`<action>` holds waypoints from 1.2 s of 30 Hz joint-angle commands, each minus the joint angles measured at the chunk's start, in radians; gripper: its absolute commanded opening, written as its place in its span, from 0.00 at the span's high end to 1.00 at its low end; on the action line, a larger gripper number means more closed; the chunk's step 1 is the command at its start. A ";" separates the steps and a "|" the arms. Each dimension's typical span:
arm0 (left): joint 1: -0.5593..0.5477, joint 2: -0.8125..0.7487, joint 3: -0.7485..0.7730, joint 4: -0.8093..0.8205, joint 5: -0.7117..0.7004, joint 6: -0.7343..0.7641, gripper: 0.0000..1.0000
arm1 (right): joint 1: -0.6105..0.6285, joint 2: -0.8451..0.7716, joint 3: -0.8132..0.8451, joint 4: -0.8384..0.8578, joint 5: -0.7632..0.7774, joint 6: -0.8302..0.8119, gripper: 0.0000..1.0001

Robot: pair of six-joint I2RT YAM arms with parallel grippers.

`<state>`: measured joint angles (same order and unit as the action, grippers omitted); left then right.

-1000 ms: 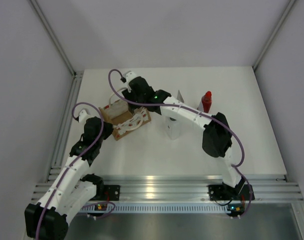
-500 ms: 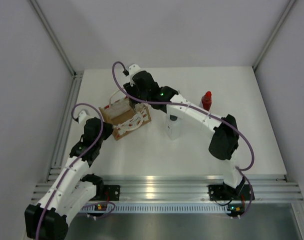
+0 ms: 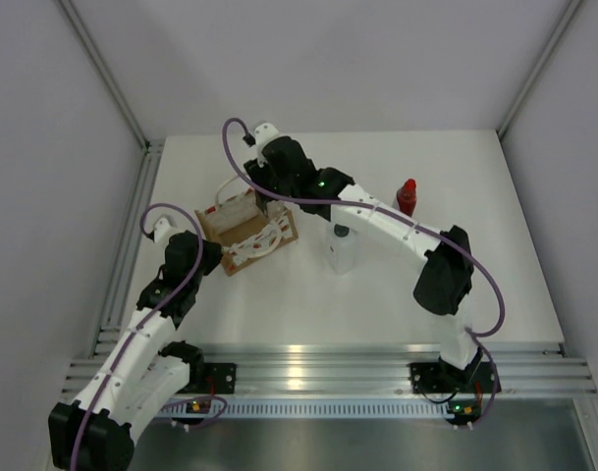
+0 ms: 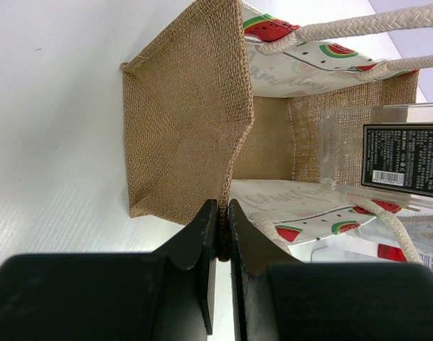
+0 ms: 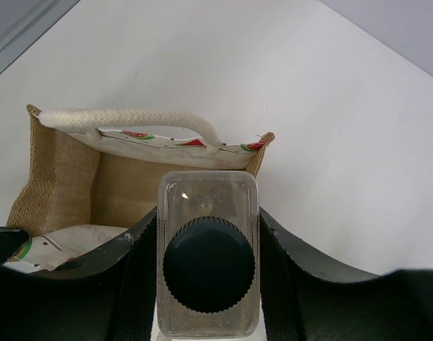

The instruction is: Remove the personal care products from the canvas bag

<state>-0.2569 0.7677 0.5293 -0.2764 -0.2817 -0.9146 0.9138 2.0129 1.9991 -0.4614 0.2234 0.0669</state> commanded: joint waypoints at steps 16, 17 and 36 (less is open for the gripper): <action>0.002 -0.013 -0.022 -0.003 -0.020 0.002 1.00 | 0.019 -0.227 0.155 0.148 0.094 -0.058 1.00; 0.002 -0.013 -0.023 -0.003 -0.022 0.002 1.00 | 0.017 -0.246 0.145 0.150 0.100 -0.059 1.00; 0.002 -0.008 -0.012 -0.001 -0.013 0.000 1.00 | -0.170 -0.396 -0.247 0.279 0.045 -0.018 1.00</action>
<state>-0.2569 0.7673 0.5289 -0.2764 -0.2817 -0.9180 0.7925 1.6821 1.7744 -0.4160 0.3058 0.0120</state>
